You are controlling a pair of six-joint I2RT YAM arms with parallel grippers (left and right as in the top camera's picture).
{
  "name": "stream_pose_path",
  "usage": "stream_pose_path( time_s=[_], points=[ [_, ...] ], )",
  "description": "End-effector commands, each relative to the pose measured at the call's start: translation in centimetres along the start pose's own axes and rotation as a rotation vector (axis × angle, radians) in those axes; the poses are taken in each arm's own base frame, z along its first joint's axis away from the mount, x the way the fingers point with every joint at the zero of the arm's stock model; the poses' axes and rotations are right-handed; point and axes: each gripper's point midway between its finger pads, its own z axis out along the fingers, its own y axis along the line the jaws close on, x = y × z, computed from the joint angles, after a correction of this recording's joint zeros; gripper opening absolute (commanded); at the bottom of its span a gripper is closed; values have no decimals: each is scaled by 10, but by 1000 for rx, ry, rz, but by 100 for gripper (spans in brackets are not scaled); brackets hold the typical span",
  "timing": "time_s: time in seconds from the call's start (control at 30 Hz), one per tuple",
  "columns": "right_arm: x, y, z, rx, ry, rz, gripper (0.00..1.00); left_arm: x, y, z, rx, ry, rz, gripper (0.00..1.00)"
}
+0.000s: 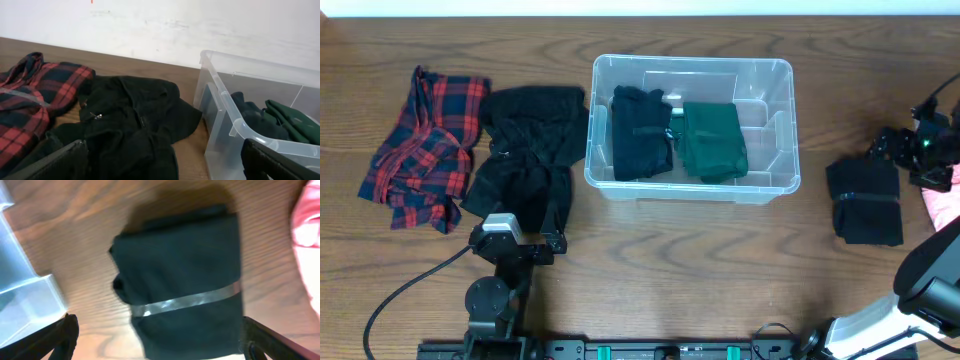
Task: Pack container
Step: 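Move right gripper to the folded black cloth on the right and grasp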
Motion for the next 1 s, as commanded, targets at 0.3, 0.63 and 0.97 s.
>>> stream_pose_path(
  time_s=[0.3,0.63,0.97],
  points=[
    [14,-40,44,28,-30,-61,99,16,7,1,-30,50,5,98],
    [27,-44,69,-18,-44,-38,98,16,7,1,-30,50,5,98],
    [44,-38,97,-76,-44,6,82,16,7,1,-30,50,5,98]
  ],
)
